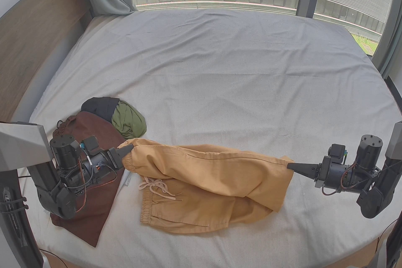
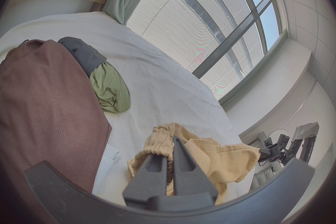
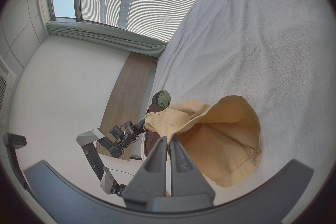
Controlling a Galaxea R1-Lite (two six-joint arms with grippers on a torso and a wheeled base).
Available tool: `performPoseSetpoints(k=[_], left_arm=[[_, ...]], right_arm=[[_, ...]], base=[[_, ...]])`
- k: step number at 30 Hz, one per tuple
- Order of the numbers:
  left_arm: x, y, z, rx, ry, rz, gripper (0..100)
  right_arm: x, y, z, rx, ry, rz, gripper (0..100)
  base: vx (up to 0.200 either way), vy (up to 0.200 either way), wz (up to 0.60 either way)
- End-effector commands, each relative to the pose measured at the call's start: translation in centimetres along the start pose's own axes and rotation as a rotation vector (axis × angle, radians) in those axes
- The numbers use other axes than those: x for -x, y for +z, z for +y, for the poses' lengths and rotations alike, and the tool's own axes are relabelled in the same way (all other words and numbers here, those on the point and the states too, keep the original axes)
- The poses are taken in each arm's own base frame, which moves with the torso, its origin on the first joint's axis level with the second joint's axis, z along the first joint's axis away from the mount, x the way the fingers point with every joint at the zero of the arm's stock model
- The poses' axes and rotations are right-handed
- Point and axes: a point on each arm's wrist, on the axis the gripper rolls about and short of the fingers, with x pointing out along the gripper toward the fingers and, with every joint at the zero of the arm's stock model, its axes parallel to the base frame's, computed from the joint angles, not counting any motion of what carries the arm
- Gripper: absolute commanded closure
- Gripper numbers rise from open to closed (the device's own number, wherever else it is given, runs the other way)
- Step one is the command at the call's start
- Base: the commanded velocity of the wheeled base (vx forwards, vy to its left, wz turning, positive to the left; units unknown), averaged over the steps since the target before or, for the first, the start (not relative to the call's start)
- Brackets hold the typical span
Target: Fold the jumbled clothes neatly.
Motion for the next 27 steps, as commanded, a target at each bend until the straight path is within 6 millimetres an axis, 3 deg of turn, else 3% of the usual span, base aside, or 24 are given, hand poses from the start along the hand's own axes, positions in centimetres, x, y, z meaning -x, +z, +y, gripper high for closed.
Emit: performPoseSetpoints(k=[1,10,11,27], left_arm=[[0.0,0.1,-0.1,-0.002,-0.002,-0.003,100],[0.0,0.0,-0.1,-0.001,-0.002,0.000,100],[0.0,0.1,-0.1,-0.002,-0.003,-0.002,100],[0.0,0.0,-0.1,-0.001,-0.004,0.000,100]], right_arm=[[-0.7,-0.5,-0.3,-0.004,-0.002,0.023,100],[-1.9,-0.5,-1.8,0.021,-0.047,0.010,100],[-1.9,-0.5,-1.9,0.020,-0.048,0.011,0],[-3.6,-0.5,-2.0,0.036,-0.020,0.033,0]], base=[[0.000,0.000,0.00],[0.000,0.000,0.00],[0.000,0.000,0.00],[0.000,0.000,0.00]])
